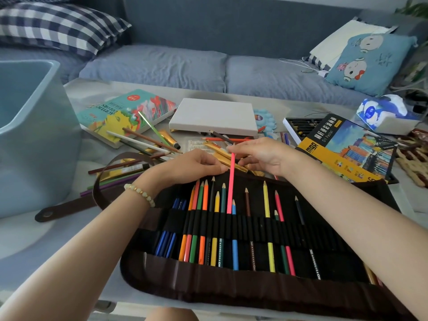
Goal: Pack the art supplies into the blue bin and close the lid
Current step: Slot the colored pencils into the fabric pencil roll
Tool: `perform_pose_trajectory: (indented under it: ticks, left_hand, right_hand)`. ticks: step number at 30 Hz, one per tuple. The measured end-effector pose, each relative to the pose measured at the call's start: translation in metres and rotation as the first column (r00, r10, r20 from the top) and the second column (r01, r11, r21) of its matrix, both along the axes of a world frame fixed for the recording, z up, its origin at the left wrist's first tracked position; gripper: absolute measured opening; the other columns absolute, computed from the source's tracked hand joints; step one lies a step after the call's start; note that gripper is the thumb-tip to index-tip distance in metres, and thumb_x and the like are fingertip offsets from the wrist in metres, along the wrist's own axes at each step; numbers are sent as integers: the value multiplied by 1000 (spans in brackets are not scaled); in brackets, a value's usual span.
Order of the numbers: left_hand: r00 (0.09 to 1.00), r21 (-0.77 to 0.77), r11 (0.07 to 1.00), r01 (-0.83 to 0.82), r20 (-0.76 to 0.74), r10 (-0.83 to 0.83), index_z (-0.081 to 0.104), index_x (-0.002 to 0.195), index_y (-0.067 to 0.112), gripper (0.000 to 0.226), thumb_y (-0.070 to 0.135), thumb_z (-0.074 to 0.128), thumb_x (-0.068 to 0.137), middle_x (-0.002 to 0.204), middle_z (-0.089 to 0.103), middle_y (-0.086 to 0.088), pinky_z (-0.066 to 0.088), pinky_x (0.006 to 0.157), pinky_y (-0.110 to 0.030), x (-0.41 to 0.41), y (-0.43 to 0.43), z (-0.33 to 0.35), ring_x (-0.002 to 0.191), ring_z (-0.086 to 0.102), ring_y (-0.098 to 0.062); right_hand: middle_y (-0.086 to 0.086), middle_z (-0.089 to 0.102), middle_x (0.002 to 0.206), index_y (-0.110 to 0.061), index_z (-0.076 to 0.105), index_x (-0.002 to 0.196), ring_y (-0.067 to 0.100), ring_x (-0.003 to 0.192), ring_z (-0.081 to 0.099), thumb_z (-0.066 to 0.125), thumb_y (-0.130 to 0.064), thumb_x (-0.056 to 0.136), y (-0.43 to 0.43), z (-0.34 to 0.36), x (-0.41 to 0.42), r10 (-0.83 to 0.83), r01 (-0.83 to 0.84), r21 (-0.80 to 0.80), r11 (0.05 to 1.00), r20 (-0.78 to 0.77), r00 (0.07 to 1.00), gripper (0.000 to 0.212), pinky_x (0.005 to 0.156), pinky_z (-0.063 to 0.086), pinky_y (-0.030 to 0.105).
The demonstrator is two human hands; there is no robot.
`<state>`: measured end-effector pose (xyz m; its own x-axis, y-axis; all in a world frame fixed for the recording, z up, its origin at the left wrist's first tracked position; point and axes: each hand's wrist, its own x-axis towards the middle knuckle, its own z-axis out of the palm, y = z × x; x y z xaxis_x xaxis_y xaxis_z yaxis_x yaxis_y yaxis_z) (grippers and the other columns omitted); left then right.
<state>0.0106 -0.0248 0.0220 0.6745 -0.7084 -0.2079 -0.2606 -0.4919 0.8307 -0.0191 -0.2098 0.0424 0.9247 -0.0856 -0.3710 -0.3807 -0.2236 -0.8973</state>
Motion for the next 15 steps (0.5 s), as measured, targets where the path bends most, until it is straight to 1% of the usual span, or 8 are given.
perform_pose_trajectory:
  ticks: [2,4,5,7,9,11,13,15]
  left_hand:
    - [1000,-4,1000,4,-22,-4,71,95,14,29,38,55,93,83,71,7,45,80,-23,1,0,0,79,65,-3]
    - [999,-5,1000,5,-43,-6,71,93,14,28,38,55,93,79,69,9,44,77,-22,1,0,1,75,64,-1]
    - [999,-3,1000,3,-38,-3,71,91,14,28,38,55,93,76,68,10,43,76,-22,1,0,1,72,63,0]
    - [1000,10,1000,-9,0,9,70,85,16,28,40,56,92,69,65,12,42,73,-21,2,0,-1,65,59,1]
    - [999,31,999,-27,25,27,71,84,19,27,41,56,92,69,64,12,43,74,-24,3,0,-4,64,57,1]
    - [999,44,998,-37,27,36,71,82,23,25,41,56,92,69,65,13,44,75,-26,5,0,-6,64,58,1]
    - [998,51,998,-43,36,41,69,76,29,23,40,56,92,64,63,16,42,74,-26,6,1,-7,61,56,4]
    - [997,58,997,-46,62,43,68,75,30,23,39,56,93,60,61,18,40,71,-24,5,-1,-7,58,54,7]
  right_hand:
    - [0,62,77,-11,68,89,5,55,57,68,-25,85,1,-2,2,-57,62,134,989,-40,998,14,41,42,11]
    - [0,60,75,-11,66,86,6,57,55,67,-23,85,1,-3,5,-81,88,184,979,-46,996,12,39,40,10]
    - [0,60,75,-11,66,86,6,57,55,68,-23,84,0,-3,5,-65,73,162,984,-53,996,12,38,40,10]
    - [-1,59,73,-9,67,91,5,55,53,71,-24,82,1,-4,2,19,-14,46,999,-99,995,18,38,38,11]
    - [-2,57,70,-9,68,95,4,53,52,72,-23,81,4,-6,-4,86,-90,-30,995,-133,987,20,38,37,12]
    - [-3,54,64,-10,66,90,4,48,49,71,-22,82,5,-8,-10,86,-88,-12,996,-80,993,15,36,35,13]
    - [-2,51,62,-11,64,87,4,45,46,70,-22,83,4,-8,-18,73,-72,27,997,-13,997,13,35,33,13]
    - [-3,50,60,-12,63,85,5,43,45,70,-23,83,3,-10,-29,118,-118,3,993,6,993,13,36,32,13]
